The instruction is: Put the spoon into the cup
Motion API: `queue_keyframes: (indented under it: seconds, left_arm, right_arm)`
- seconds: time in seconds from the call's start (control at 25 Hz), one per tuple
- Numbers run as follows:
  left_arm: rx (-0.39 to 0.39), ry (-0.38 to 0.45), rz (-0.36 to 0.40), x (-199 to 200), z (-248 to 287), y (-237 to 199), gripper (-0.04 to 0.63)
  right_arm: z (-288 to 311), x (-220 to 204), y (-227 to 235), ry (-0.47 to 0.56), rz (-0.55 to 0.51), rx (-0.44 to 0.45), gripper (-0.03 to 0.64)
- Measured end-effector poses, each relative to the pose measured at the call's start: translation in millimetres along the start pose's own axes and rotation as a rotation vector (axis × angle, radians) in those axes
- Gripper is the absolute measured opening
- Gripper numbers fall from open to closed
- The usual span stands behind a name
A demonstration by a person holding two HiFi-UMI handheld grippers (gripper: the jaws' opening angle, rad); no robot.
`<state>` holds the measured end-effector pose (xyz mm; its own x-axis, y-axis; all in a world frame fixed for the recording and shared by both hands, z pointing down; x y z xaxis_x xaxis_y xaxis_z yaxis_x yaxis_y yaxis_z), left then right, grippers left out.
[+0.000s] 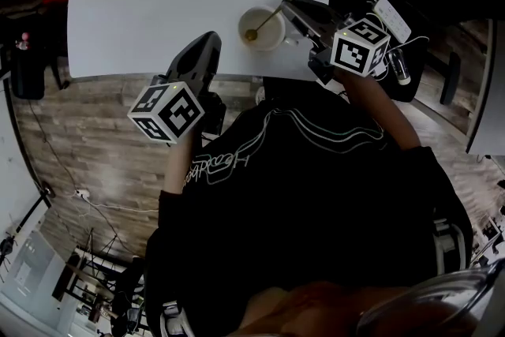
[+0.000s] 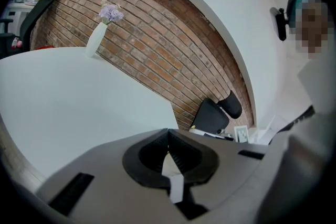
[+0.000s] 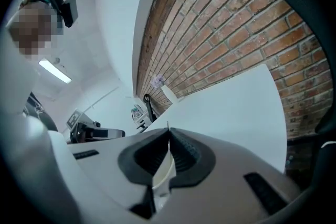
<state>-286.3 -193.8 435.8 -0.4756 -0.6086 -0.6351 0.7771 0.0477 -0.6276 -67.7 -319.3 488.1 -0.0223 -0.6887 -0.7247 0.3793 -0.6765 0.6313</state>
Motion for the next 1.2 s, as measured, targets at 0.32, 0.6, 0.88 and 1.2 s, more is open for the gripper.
queue_keyframes:
  seconds: [0.32,0.6,0.88,1.2]
  left_arm:
    - [-0.009,-0.009,0.009,-1,3,4,0.003]
    - [-0.02,-0.018,0.013,-3,3,9,0.003]
    - [-0.028,-0.013,0.029,-4,-5,15,0.003]
    - [-0.041,0.011,0.056,-8,-26,30,0.003]
  right_arm:
    - [0,-1,4,0.016,0.032,0.009,0.0]
    - [1,-1,3,0.023,0.03,0.025,0.002]
    - [-8,6,-2,0.084,0.016,0.018,0.016]
    - [-40,18,-16,0.194,-0.004,-0.025,0.081]
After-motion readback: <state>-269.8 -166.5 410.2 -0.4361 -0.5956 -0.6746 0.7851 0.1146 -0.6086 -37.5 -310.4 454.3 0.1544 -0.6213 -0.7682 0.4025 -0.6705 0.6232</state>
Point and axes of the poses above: the fingertips, and each gripper's own axes: z forward along the fingers, y to its right, x out of its top, the point moved 8 cm from there along -z, backward along the fingers, and after that the axes turned 1 degree about -x, right-handed, at the moved point
